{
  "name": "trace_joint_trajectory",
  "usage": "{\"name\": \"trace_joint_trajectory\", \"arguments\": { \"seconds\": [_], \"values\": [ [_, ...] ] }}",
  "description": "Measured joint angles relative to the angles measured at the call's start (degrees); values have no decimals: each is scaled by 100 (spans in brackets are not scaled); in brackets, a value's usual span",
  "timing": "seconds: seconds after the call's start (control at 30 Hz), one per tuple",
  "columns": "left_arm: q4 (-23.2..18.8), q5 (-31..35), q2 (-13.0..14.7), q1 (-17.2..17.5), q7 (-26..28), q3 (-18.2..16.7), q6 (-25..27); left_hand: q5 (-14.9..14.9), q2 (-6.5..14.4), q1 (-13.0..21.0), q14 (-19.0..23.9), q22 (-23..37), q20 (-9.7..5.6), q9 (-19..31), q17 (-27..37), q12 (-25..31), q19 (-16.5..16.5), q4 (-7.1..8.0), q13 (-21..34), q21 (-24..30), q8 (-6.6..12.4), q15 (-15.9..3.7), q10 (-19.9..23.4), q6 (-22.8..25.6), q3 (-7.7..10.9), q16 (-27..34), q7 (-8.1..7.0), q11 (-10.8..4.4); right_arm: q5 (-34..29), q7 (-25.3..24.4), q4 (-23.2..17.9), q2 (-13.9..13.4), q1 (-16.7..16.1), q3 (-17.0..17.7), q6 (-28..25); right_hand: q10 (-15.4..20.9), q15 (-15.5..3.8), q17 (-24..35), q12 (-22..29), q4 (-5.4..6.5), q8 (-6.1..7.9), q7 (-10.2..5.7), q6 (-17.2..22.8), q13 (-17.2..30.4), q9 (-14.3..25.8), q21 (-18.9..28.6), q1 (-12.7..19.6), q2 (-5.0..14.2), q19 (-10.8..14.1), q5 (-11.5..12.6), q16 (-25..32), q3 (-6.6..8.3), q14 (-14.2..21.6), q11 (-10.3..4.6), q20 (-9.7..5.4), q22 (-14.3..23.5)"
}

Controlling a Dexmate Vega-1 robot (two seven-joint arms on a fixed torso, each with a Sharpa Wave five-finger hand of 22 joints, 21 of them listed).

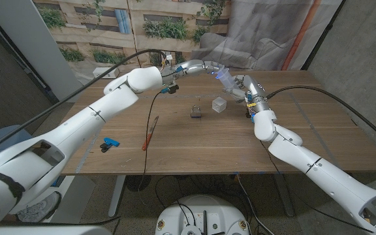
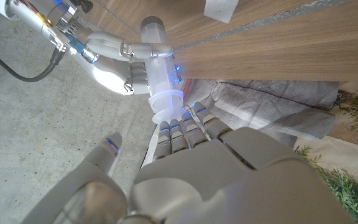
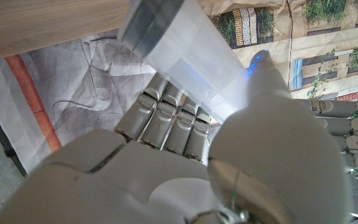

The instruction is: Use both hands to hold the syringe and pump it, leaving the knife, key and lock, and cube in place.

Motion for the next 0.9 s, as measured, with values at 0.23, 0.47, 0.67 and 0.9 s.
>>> {"name": "trace_joint_trajectory", "arguments": {
  "seconds": [0.23,0.47,0.67,0.9],
  "values": [
    [38,3,-18,-23,-17,23,2,0,0,0,26,0,0,0,-3,-1,0,0,-9,0,0,25,-1,0,0,-14,0,1,22,-23,33,31,13,2,31,0,0,0,0,0,-2,28,28,0,0,0,0,0,0,0,1,0,0,0,0,0],
    [48,68,-24,-42,-2,31,-41,0,0,0,38,0,0,0,-5,-1,0,47,-9,0,0,15,-1,0,1,8,0,0,47,-47,44,55,12,9,48,0,0,0,-1,-25,-23,28,28,18,14,6,0,0,0,0,-21,25,-1,0,0,0],
    [-32,150,7,-11,86,-1,-68,0,0,0,46,0,0,0,-3,2,0,49,-3,0,0,21,1,0,-1,14,0,-1,69,-68,44,65,-15,18,62,0,0,-2,-18,-25,-25,28,28,18,14,22,0,0,0,-2,-21,25,-1,0,0,0],
    [-201,287,94,67,247,-98,-69,0,0,0,51,0,0,0,31,2,0,49,0,0,0,-7,1,0,-1,24,0,-1,143,-84,43,80,-47,44,115,20,0,-4,-24,-25,-48,27,28,18,13,22,0,0,0,-13,-43,25,-1,20,0,0]
  ]
}}
